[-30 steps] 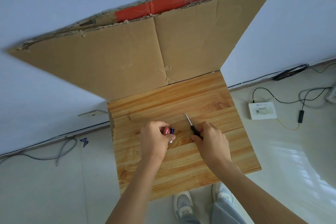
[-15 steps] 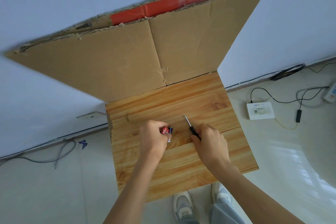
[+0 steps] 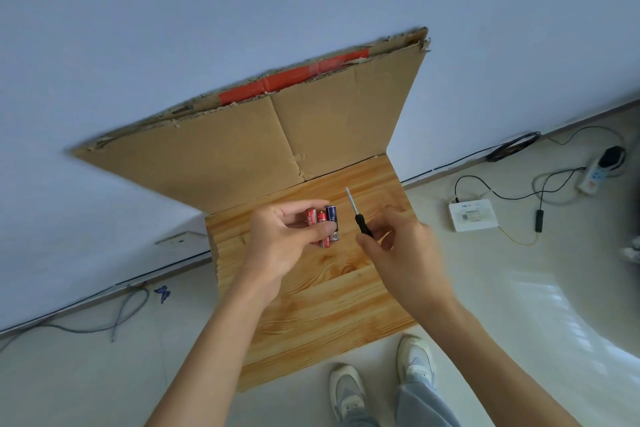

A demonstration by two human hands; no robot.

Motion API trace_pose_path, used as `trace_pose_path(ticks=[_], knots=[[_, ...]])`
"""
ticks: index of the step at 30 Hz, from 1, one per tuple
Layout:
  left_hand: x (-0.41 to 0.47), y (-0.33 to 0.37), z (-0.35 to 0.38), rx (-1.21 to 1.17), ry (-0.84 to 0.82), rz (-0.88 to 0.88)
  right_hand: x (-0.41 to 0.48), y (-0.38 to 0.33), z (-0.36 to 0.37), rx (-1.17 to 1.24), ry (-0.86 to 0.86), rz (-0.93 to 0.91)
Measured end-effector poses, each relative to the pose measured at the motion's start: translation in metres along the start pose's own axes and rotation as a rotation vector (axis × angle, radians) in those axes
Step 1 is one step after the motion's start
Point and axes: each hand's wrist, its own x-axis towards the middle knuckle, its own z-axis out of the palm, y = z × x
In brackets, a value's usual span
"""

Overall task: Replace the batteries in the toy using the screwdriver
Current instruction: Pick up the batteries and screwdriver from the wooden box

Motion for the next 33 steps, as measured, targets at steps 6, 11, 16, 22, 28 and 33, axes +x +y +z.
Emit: trace_pose_path(ticks=[6,11,16,22,28,33], knots=[[-0.064,0.110,0.006,-0.029,-0.106,0.143,-0.040,-0.056,-0.105,0.151,0.081,0.017],[-0.129,0.206,0.033,0.015,-0.196,0.223,-0.083,-0.093,-0.211,0.196,0.189,0.027],[-0.200,0.294,0.094,0.045,-0.299,0.336,-0.137,-0.118,-0.323,0.283,0.318,0.029],[-0.293,0.378,0.186,0.106,-0.499,0.427,-0.212,-0.107,-0.452,0.382,0.535,0.065],[-0.374,0.425,0.279,0.119,-0.643,0.472,-0.303,-0.056,-0.557,0.528,0.809,0.133],[-0.439,0.436,0.373,0.123,-0.829,0.525,-0.376,0.003,-0.615,0.554,1.020,0.194]])
